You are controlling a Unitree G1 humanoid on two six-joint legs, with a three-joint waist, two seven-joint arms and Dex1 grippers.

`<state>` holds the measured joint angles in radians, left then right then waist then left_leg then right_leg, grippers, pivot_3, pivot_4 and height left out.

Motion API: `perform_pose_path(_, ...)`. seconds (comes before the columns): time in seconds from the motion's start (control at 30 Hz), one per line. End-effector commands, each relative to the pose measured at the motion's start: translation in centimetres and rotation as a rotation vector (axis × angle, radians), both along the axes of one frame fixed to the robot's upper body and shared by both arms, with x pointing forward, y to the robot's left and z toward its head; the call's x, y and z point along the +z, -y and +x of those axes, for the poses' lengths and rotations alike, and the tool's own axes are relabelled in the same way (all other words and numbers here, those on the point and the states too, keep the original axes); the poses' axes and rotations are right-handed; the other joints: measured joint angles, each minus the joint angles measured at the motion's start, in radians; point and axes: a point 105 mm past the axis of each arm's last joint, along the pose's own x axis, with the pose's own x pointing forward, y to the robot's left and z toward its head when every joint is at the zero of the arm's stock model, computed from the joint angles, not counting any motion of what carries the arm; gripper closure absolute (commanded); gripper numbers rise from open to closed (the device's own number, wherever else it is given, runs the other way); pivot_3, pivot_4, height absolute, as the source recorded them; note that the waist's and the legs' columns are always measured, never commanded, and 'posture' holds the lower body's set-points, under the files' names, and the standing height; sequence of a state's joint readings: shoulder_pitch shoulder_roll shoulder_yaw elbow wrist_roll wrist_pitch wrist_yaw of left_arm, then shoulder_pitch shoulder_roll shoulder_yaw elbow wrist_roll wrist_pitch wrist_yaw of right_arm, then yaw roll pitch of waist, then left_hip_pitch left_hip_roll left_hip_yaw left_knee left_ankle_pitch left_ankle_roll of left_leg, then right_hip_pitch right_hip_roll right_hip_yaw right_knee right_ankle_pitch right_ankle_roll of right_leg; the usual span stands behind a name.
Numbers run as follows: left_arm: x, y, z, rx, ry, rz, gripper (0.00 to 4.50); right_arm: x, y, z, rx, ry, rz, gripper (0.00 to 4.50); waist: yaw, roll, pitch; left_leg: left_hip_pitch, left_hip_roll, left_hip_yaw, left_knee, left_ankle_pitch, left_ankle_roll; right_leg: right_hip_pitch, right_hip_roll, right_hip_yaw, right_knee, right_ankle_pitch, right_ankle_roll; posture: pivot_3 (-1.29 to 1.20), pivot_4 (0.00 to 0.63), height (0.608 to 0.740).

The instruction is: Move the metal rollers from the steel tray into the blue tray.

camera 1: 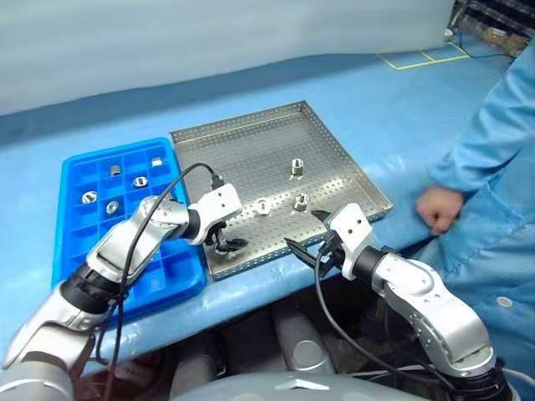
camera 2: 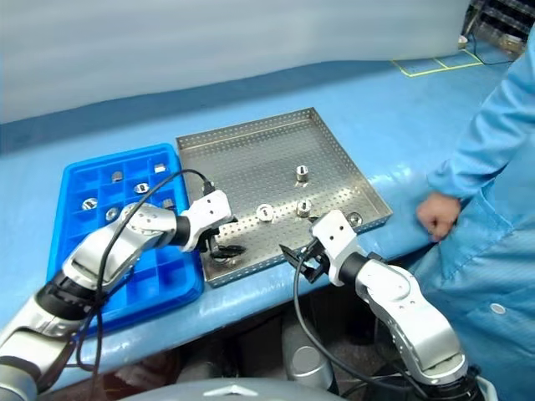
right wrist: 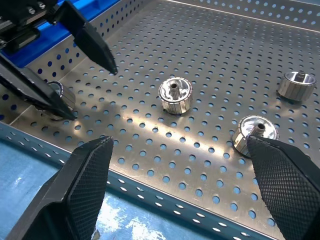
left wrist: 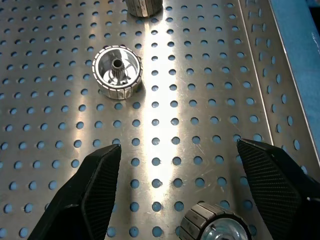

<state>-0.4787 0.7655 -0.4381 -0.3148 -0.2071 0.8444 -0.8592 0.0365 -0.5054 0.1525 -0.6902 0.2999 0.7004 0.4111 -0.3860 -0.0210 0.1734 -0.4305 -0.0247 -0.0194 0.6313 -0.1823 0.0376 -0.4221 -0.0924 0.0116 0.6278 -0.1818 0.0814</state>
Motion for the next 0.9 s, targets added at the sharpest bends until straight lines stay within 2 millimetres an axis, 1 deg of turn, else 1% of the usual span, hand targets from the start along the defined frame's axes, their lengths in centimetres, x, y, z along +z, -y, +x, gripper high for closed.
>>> perform_pose_path(0.03, 1.3, -0.9, -0.2, -0.026, 0.051, 0.044, 0.49, 1.0, -0.4, -0.2, 0.018, 0.051, 0.020, 0.00, -0.009, 0.000, 0.000, 0.000, 0.000, 0.000, 0.000, 0.000, 0.000, 0.000, 0.000, 0.000, 0.000, 0.000, 0.000, -0.46, 0.150, 0.740)
perform_pose_path(0.13, 1.4, -1.4, -0.1, -0.028, 0.058, 0.073, 0.49, 1.0, -0.6, -0.1, 0.022, 0.052, 0.028, 0.00, -0.013, 0.000, 0.000, 0.000, 0.000, 0.000, 0.000, 0.000, 0.000, 0.000, -0.001, 0.001, 0.000, 0.000, 0.001, -0.46, 0.150, 0.740)
perform_pose_path(0.37, 0.3, -1.0, -0.5, -0.073, 0.034, 0.110, 0.49, 1.2, -1.0, 0.1, 0.034, 0.066, 0.035, 0.00, -0.013, 0.000, 0.000, 0.000, 0.000, 0.000, 0.000, 0.000, 0.000, 0.000, -0.001, 0.001, 0.000, 0.000, 0.001, -0.44, 0.150, 0.740)
perform_pose_path(0.63, 0.2, -2.6, -0.8, -0.109, 0.023, 0.202, 0.49, 1.3, -0.7, 0.3, 0.018, 0.071, 0.030, 0.00, -0.012, 0.000, 0.000, 0.000, 0.000, 0.001, -0.001, 0.000, 0.000, -0.001, 0.000, 0.001, 0.000, 0.000, 0.001, -0.45, 0.150, 0.740)
perform_pose_path(0.77, 0.1, -2.9, -0.7, -0.111, 0.015, 0.210, 0.49, 1.4, -0.6, 0.5, 0.004, 0.079, 0.035, 0.00, -0.016, 0.000, 0.000, 0.000, 0.000, 0.001, -0.001, 0.000, 0.000, -0.001, 0.000, 0.001, 0.000, 0.000, 0.001, -0.45, 0.150, 0.740)
perform_pose_path(0.8, 0.1, -2.9, -0.7, -0.111, 0.015, 0.209, 0.84, 1.4, -0.6, 0.5, 0.001, 0.080, 0.038, 0.00, -0.016, 0.000, 0.000, 0.000, 0.000, 0.000, -0.001, 0.000, 0.000, -0.001, 0.000, 0.001, 0.000, 0.000, 0.001, -0.45, 0.150, 0.740)
perform_pose_path(0.83, 0.1, -2.8, -0.7, -0.113, 0.015, 0.208, 1.00, 1.4, -0.7, 0.6, 0.001, 0.081, 0.039, 0.00, -0.016, 0.000, 0.000, 0.000, 0.000, 0.000, -0.001, 0.000, 0.000, -0.001, 0.000, 0.001, 0.000, 0.000, 0.001, -0.45, 0.150, 0.740)
perform_pose_path(0.9, 0.1, -2.6, -0.7, -0.123, 0.018, 0.205, 1.65, 1.4, -0.7, 0.6, 0.003, 0.083, 0.040, 0.00, -0.016, 0.000, 0.000, 0.000, 0.000, 0.000, -0.001, 0.000, 0.000, -0.001, 0.000, 0.001, 0.000, 0.000, 0.001, -0.45, 0.150, 0.740)
